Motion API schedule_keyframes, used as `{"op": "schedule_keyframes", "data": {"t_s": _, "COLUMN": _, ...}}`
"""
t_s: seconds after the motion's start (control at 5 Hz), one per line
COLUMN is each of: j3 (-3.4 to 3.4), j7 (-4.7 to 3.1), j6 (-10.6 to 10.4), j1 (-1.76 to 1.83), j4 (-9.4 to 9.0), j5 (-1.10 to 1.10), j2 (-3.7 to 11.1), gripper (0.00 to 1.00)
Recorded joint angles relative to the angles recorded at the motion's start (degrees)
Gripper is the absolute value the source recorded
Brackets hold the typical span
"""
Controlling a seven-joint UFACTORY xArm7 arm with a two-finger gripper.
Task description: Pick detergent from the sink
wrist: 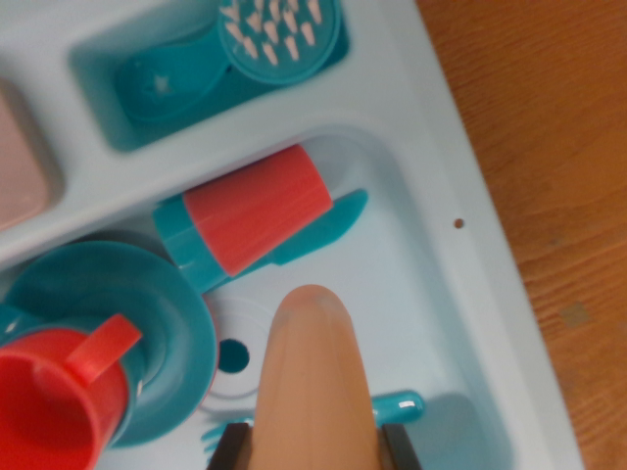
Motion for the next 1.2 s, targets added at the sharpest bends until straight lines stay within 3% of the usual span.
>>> {"op": "schedule_keyframes", "data": {"t_s": 0.2, "j3": 0.0, "j7": 0.0, "j6": 0.0, "j1": 0.0, "j4": 0.0, "j5": 0.0, "j2": 0.0, "gripper": 1.0}}
{"op": "schedule_keyframes", "data": {"t_s": 0.4, "j3": -0.01, "j7": 0.09, "j6": 2.61, "j1": 0.02, "j4": 1.9, "j5": -0.13, "j2": -0.72, "gripper": 1.0}}
{"op": "schedule_keyframes", "data": {"t_s": 0.6, "j3": -0.01, "j7": 0.09, "j6": 2.61, "j1": 0.02, "j4": 1.9, "j5": -0.13, "j2": -0.72, "gripper": 1.0}}
{"op": "schedule_keyframes", "data": {"t_s": 0.8, "j3": -0.02, "j7": 0.19, "j6": 5.32, "j1": 0.05, "j4": 3.88, "j5": -0.27, "j2": -1.46, "gripper": 1.0}}
{"op": "schedule_keyframes", "data": {"t_s": 1.0, "j3": -0.02, "j7": 0.19, "j6": 5.32, "j1": 0.05, "j4": 3.88, "j5": -0.27, "j2": -1.46, "gripper": 1.0}}
{"op": "schedule_keyframes", "data": {"t_s": 1.2, "j3": -0.02, "j7": 0.27, "j6": 7.81, "j1": 0.07, "j4": 5.7, "j5": -0.4, "j2": -2.14, "gripper": 1.0}}
